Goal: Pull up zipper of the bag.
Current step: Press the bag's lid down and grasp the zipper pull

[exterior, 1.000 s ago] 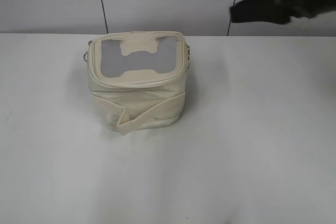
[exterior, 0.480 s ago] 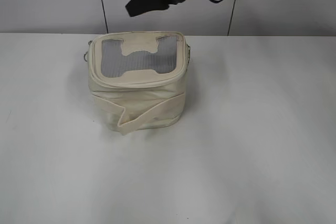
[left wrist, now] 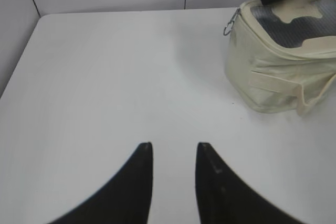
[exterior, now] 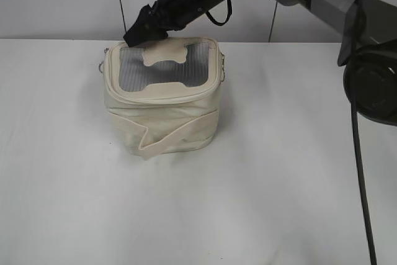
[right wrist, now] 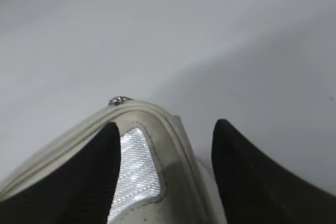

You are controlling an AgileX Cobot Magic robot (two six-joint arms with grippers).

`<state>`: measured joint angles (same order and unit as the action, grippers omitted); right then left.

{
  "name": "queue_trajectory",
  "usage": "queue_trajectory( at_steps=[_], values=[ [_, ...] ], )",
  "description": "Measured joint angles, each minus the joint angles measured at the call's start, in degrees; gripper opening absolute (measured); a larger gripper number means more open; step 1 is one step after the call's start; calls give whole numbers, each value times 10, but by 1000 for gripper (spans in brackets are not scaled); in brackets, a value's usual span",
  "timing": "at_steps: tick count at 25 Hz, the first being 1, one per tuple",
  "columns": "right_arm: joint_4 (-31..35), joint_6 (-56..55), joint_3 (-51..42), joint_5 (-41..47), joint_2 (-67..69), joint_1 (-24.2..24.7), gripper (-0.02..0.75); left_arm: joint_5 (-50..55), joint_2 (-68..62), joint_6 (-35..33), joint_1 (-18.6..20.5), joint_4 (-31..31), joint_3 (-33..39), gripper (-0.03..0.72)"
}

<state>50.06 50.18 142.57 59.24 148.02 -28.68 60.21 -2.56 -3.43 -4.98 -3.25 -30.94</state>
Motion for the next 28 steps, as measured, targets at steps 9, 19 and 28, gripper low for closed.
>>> queue_trajectory(
  at_steps=[9,19,28],
  values=[
    [-34,-2,4,1,10,-8,242,-98,-164,-25,-6,-60,-10,200],
    [-47,-4,5,1,10,-8,42,-235,-570,-520,8,-579,-109,159],
    [-45,-5,5,1,10,-8,42,-85,-920,-832,118,-761,-284,278]
  ],
)
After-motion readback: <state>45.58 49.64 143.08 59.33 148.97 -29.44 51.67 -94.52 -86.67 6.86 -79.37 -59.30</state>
